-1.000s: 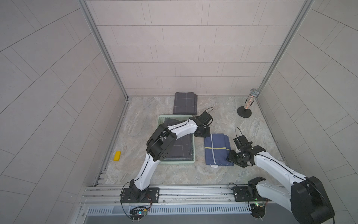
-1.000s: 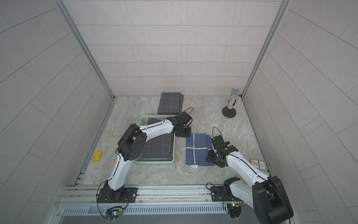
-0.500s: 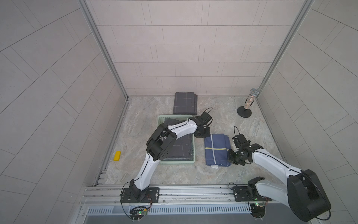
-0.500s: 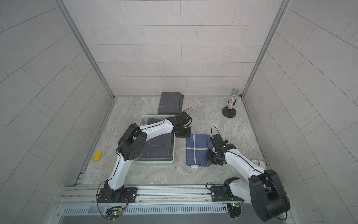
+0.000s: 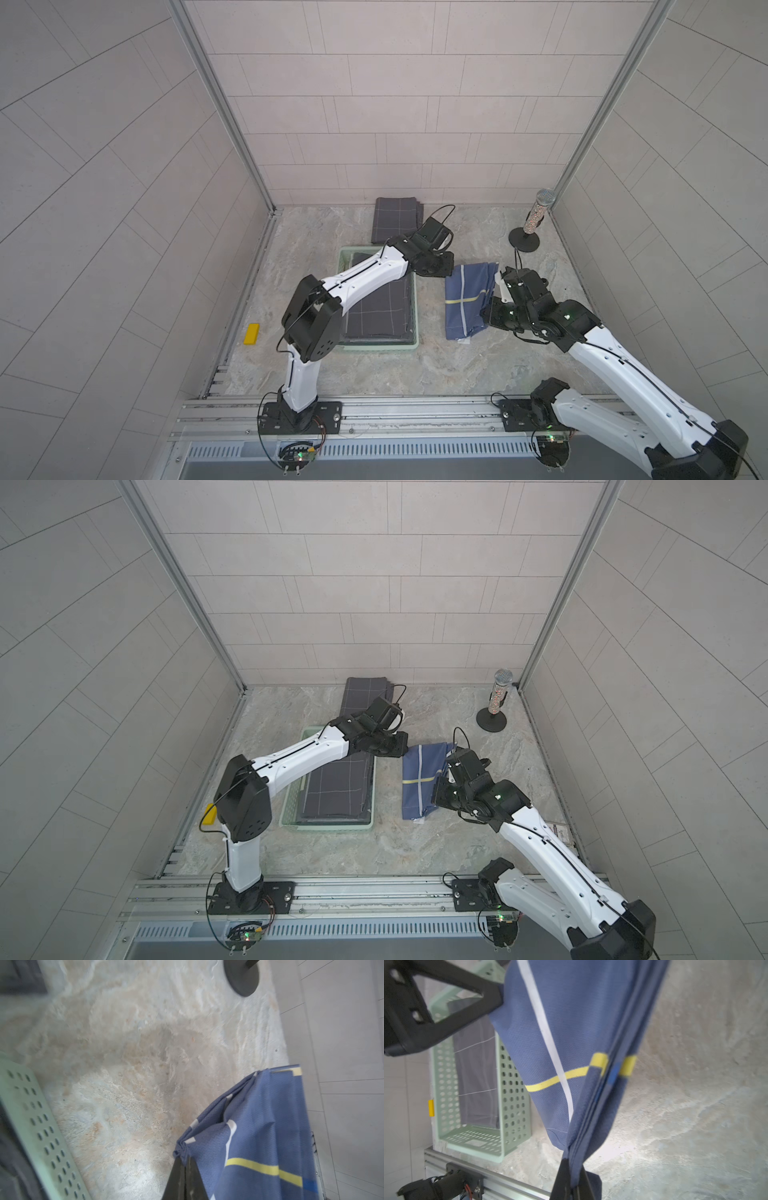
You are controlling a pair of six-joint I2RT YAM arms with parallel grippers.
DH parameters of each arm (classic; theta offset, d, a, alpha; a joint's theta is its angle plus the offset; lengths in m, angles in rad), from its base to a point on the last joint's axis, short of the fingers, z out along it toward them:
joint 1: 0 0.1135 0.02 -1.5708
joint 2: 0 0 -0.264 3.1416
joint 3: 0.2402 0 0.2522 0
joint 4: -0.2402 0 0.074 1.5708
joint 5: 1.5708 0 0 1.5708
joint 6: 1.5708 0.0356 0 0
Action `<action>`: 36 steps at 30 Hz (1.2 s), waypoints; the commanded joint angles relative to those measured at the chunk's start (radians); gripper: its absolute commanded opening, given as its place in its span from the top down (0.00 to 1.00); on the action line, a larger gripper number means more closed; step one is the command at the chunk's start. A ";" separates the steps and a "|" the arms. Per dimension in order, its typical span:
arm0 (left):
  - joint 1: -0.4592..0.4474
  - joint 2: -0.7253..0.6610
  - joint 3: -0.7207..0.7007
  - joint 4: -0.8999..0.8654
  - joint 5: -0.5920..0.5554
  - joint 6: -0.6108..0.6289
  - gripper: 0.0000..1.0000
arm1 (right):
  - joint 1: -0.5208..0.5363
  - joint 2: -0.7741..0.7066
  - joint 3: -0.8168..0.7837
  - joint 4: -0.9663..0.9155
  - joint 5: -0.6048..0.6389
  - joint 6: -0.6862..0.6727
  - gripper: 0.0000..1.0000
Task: Put the folded pillowcase in the basket
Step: Place the pillowcase in the basket.
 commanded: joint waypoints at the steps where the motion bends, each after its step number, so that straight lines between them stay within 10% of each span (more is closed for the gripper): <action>1: 0.047 -0.112 -0.030 -0.058 -0.058 0.067 1.00 | 0.125 0.027 0.077 -0.008 0.112 0.060 1.00; 14: 0.490 -0.390 -0.379 -0.003 0.152 0.112 1.00 | 0.414 0.478 0.239 0.357 0.101 0.137 1.00; 25: 0.592 -0.299 -0.464 0.056 0.135 0.163 1.00 | 0.417 0.816 0.347 0.460 0.044 0.144 1.00; 36: 0.624 -0.239 -0.511 0.110 0.127 0.148 1.00 | 0.403 0.833 0.285 0.507 0.042 0.162 1.00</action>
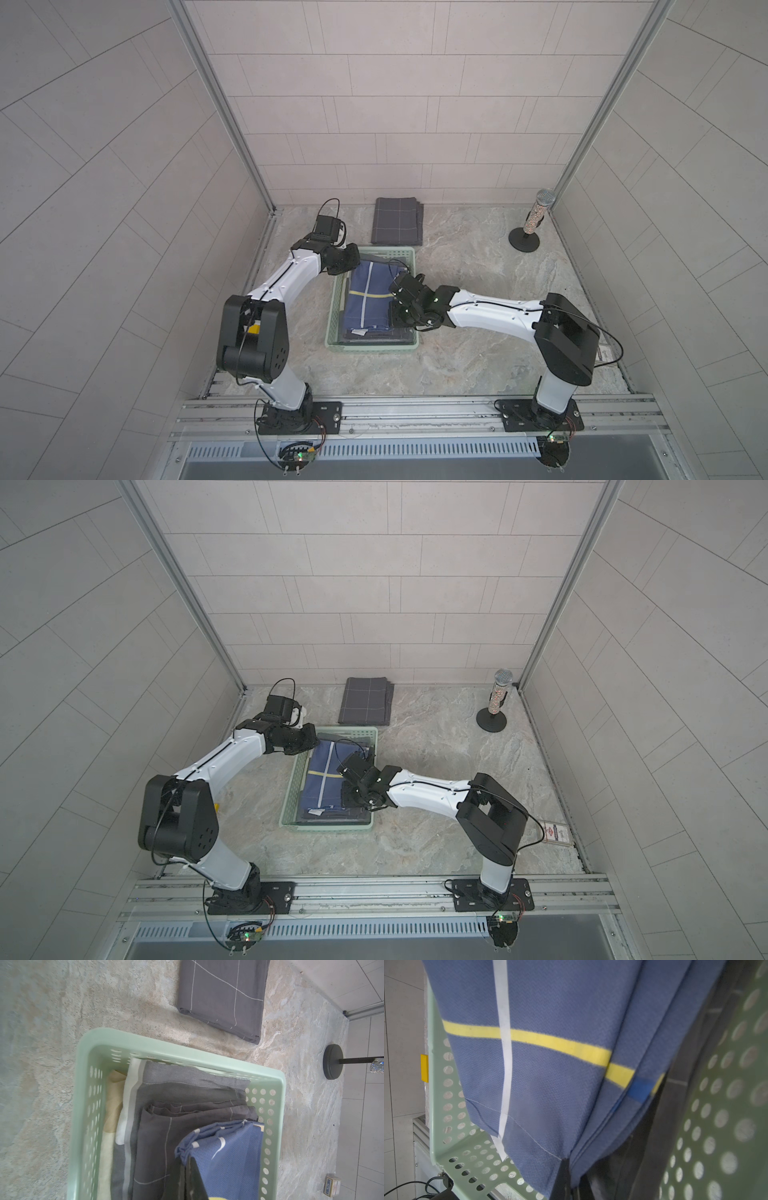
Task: Put the folded pillowcase in the basket
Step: Place the pillowcase in the basket.
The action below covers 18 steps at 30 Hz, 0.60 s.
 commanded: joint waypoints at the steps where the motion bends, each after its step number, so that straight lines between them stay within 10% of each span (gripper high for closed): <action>1: 0.008 0.037 -0.010 0.016 -0.007 0.006 0.93 | -0.005 -0.017 -0.015 0.015 0.006 0.010 0.99; 5: 0.008 0.046 0.005 -0.030 -0.039 0.002 0.55 | -0.004 -0.042 -0.026 0.011 0.012 0.004 0.45; 14: 0.007 -0.140 0.004 -0.043 -0.066 -0.028 0.35 | 0.010 -0.195 0.010 -0.147 0.156 -0.100 0.46; 18: 0.007 -0.230 -0.037 -0.032 -0.053 -0.043 0.37 | 0.010 -0.173 0.043 -0.149 0.148 -0.122 0.62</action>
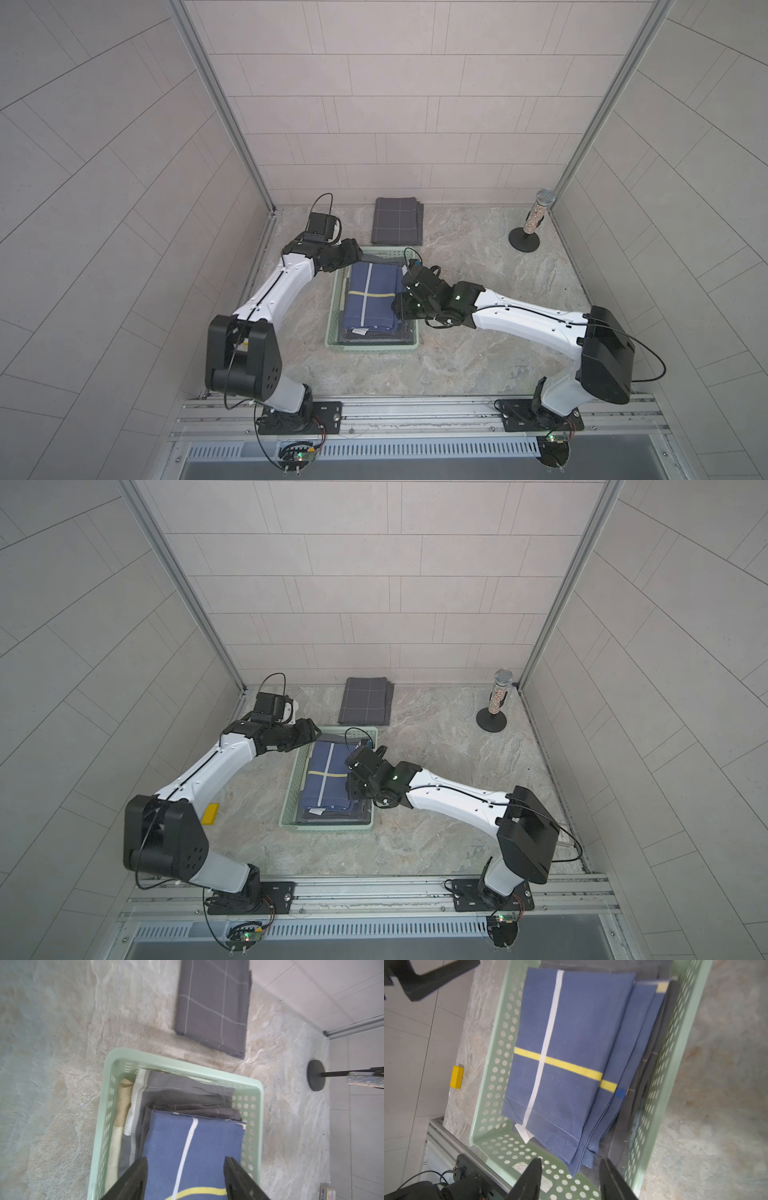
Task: Put the folded pillowcase in the basket
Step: Place the pillowcase in the basket.
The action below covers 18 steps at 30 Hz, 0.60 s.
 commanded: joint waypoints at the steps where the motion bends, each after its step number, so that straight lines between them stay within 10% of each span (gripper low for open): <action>1: 0.006 -0.071 -0.052 0.007 0.020 -0.023 0.40 | 0.006 0.042 0.040 -0.044 0.017 -0.045 0.67; 6: 0.005 -0.071 -0.125 0.022 0.064 -0.101 0.90 | -0.006 0.194 0.123 -0.011 -0.057 -0.075 0.84; 18: 0.004 -0.142 -0.243 -0.002 0.125 -0.125 0.92 | -0.011 0.351 0.092 0.080 -0.162 -0.029 0.81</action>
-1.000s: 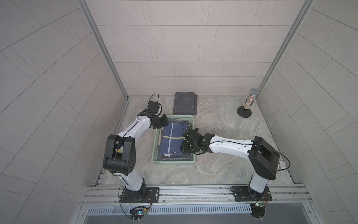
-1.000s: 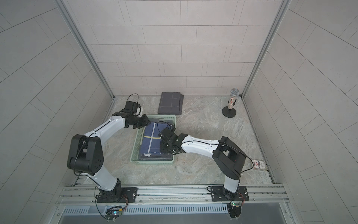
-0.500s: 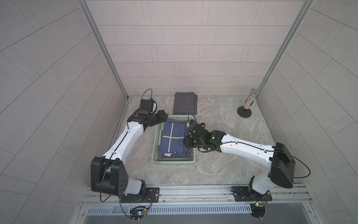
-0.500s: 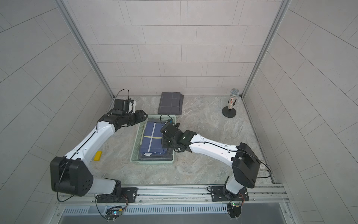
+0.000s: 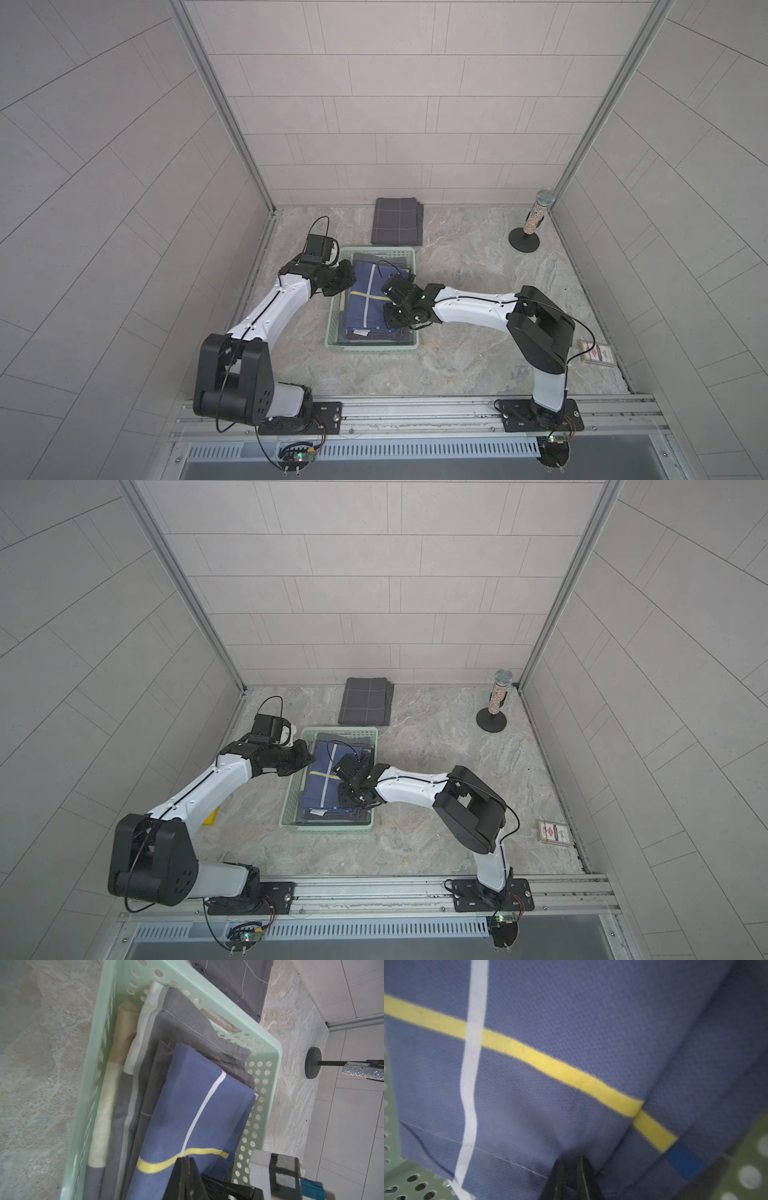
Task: Put the folded pillowcase in the basket
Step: Place the pillowcase in the basket, then move the pillowcase to the center of the board.
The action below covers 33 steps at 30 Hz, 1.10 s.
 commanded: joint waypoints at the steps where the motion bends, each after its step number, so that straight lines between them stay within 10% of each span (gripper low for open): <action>1: 0.004 -0.071 -0.019 -0.018 0.023 0.007 0.92 | 0.003 0.001 0.028 -0.014 -0.037 -0.009 0.79; 18: 0.003 -0.169 -0.071 -0.067 -0.065 0.105 0.92 | -0.281 -0.182 0.250 -0.294 0.002 -0.166 0.45; 33: -0.106 -0.028 0.045 -0.303 -0.377 0.205 0.84 | -0.588 0.481 0.957 -0.478 -0.177 -0.339 0.37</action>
